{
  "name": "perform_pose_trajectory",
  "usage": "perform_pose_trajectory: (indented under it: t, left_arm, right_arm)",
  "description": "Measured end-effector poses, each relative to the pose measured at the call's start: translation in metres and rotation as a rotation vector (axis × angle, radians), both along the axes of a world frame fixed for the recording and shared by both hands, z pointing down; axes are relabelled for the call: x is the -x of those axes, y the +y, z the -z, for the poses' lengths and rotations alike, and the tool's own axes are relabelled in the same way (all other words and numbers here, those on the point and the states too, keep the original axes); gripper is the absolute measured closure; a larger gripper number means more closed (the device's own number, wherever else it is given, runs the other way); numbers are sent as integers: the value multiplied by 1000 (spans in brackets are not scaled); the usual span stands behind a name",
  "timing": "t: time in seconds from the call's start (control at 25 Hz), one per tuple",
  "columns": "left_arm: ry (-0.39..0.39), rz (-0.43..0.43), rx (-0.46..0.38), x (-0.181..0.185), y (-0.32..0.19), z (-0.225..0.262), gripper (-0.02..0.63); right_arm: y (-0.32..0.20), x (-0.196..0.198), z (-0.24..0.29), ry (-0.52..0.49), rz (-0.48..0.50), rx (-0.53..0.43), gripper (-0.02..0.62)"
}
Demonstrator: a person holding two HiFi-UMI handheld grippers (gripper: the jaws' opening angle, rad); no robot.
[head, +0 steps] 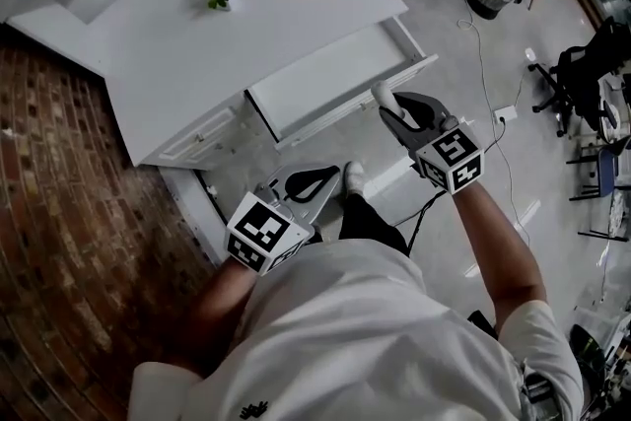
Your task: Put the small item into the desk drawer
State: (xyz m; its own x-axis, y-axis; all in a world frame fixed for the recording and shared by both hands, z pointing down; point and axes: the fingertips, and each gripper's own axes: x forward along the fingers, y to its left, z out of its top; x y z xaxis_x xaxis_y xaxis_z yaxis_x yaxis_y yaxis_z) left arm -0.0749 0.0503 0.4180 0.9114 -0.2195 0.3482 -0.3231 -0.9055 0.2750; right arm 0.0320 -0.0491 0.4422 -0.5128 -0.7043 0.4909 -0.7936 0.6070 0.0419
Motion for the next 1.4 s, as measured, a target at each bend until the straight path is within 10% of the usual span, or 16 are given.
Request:
perform_pose_trajectory:
  t: [1.4]
  left_arm:
    - [-83,241,54,-120,-205,-13,600]
  right_arm:
    - [-227,-158,-166,182,200,191,462]
